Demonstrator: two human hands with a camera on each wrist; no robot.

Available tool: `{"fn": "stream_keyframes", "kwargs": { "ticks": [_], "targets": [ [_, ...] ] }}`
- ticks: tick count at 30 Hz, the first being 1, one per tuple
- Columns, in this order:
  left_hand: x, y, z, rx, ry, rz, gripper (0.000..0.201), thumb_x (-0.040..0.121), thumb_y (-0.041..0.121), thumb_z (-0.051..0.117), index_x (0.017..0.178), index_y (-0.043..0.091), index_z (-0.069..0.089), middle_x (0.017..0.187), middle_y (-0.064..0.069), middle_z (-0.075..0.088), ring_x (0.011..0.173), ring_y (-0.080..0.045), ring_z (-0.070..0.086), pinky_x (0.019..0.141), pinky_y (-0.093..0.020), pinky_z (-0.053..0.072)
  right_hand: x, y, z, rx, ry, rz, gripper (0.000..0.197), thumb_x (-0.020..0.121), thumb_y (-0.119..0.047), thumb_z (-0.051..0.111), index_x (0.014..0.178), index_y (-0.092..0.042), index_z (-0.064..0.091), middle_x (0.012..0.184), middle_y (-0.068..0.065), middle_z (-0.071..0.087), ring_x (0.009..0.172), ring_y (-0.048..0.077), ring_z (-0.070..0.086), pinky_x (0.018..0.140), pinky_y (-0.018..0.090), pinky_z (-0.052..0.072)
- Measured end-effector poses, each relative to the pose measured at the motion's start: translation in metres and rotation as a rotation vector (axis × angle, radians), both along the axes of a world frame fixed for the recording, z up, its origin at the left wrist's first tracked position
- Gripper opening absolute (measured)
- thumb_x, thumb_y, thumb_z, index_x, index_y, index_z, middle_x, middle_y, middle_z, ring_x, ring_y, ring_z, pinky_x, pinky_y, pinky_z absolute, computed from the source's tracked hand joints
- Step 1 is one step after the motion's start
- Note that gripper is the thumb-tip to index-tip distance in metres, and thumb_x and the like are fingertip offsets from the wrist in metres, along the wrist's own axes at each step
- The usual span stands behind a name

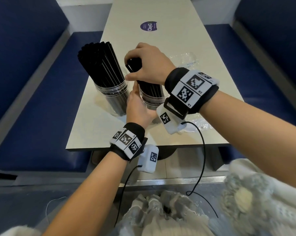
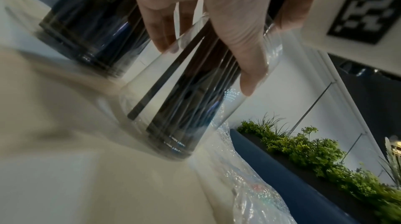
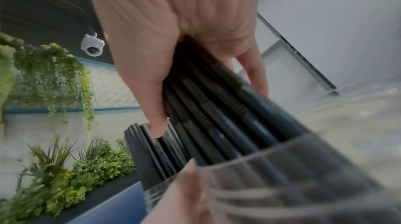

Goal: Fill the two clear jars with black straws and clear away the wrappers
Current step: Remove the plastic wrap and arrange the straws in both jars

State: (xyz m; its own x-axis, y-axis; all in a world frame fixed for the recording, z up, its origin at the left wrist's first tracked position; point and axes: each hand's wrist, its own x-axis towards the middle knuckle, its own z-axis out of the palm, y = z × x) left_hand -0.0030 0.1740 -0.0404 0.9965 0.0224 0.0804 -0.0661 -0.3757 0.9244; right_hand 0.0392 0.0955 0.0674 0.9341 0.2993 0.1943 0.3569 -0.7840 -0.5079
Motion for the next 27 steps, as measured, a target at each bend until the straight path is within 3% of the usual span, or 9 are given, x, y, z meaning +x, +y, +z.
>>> {"fn": "stream_keyframes", "kwargs": {
  "ticks": [3, 7, 11, 14, 17, 21, 22, 25, 27],
  "targets": [
    [-0.001, 0.003, -0.002, 0.031, -0.002, -0.001, 0.098, 0.058, 0.039, 0.079, 0.141, 0.017, 0.032, 0.133, -0.004, 0.052, 0.126, -0.02, 0.048, 0.107, -0.035, 0.038, -0.001, 0.006, -0.002, 0.032, -0.039, -0.061, 0.027, 0.077, -0.031, 0.066, 0.103, -0.022, 0.065, 0.113, 0.003, 0.054, 0.102, 0.021, 0.052, 0.08, 0.03, 0.044],
    [-0.002, 0.006, -0.008, 0.026, -0.023, -0.002, 0.098, 0.062, 0.034, 0.078, 0.144, 0.019, 0.027, 0.135, -0.004, 0.051, 0.126, -0.019, 0.047, 0.107, -0.04, 0.04, -0.002, 0.012, -0.007, 0.013, -0.082, -0.079, 0.023, 0.079, -0.023, 0.06, 0.102, -0.021, 0.065, 0.111, 0.002, 0.056, 0.101, 0.022, 0.053, 0.074, 0.028, 0.038],
    [-0.006, 0.013, -0.011, -0.068, -0.022, -0.011, 0.106, 0.054, 0.033, 0.087, 0.142, 0.022, 0.031, 0.137, 0.001, 0.051, 0.126, -0.009, 0.048, 0.106, -0.025, 0.041, -0.004, 0.004, -0.004, 0.228, -0.139, -0.17, 0.017, 0.075, -0.019, 0.059, 0.09, -0.015, 0.066, 0.098, 0.002, 0.061, 0.094, 0.02, 0.056, 0.078, 0.029, 0.044],
    [-0.008, 0.02, -0.013, -0.068, -0.029, 0.011, 0.118, 0.043, 0.049, 0.085, 0.143, 0.025, 0.027, 0.144, 0.002, 0.043, 0.133, -0.013, 0.041, 0.111, -0.039, 0.036, -0.007, -0.007, -0.004, 0.524, -0.133, -0.254, 0.008, 0.071, -0.013, 0.061, 0.075, -0.02, 0.06, 0.079, -0.004, 0.056, 0.081, 0.013, 0.053, 0.08, 0.026, 0.045],
    [-0.009, 0.023, -0.013, 0.005, -0.028, 0.031, 0.117, 0.05, 0.041, 0.088, 0.146, 0.024, 0.024, 0.147, 0.002, 0.038, 0.137, -0.014, 0.034, 0.113, -0.042, 0.032, -0.014, -0.016, -0.012, 0.622, -0.086, -0.25, 0.016, 0.069, -0.009, 0.062, 0.068, -0.023, 0.054, 0.073, -0.011, 0.052, 0.074, 0.009, 0.051, 0.078, 0.024, 0.046],
    [-0.008, 0.025, -0.016, 0.036, -0.017, 0.039, 0.117, 0.053, 0.034, 0.09, 0.147, 0.025, 0.022, 0.147, -0.002, 0.039, 0.137, -0.016, 0.034, 0.113, -0.043, 0.033, -0.02, -0.025, -0.019, 0.434, -0.135, -0.257, 0.013, 0.072, -0.016, 0.063, 0.085, -0.015, 0.062, 0.084, -0.005, 0.049, 0.083, 0.013, 0.05, 0.075, 0.014, 0.038],
    [-0.008, 0.025, -0.017, 0.039, -0.015, 0.039, 0.117, 0.052, 0.035, 0.09, 0.147, 0.026, 0.022, 0.146, -0.003, 0.04, 0.137, -0.017, 0.034, 0.112, -0.044, 0.033, -0.021, -0.027, -0.018, 0.382, -0.158, -0.253, 0.021, 0.072, -0.021, 0.063, 0.092, -0.017, 0.062, 0.091, -0.004, 0.05, 0.091, 0.017, 0.052, 0.08, 0.017, 0.04],
    [-0.008, 0.025, -0.017, 0.048, -0.021, 0.037, 0.116, 0.052, 0.036, 0.09, 0.146, 0.028, 0.022, 0.143, -0.005, 0.042, 0.135, -0.018, 0.036, 0.111, -0.044, 0.035, -0.023, -0.028, -0.013, 0.175, -0.218, -0.205, 0.04, 0.075, -0.035, 0.058, 0.115, -0.028, 0.057, 0.121, -0.002, 0.052, 0.114, 0.027, 0.046, 0.098, 0.04, 0.038],
    [-0.008, 0.025, -0.017, 0.045, -0.033, 0.037, 0.115, 0.052, 0.036, 0.09, 0.145, 0.028, 0.024, 0.14, -0.005, 0.043, 0.132, -0.018, 0.038, 0.11, -0.043, 0.036, -0.022, -0.026, -0.012, 0.048, -0.233, -0.169, 0.038, 0.083, -0.039, 0.054, 0.12, -0.03, 0.055, 0.133, -0.003, 0.048, 0.123, 0.027, 0.038, 0.103, 0.042, 0.033]
  ]
}}
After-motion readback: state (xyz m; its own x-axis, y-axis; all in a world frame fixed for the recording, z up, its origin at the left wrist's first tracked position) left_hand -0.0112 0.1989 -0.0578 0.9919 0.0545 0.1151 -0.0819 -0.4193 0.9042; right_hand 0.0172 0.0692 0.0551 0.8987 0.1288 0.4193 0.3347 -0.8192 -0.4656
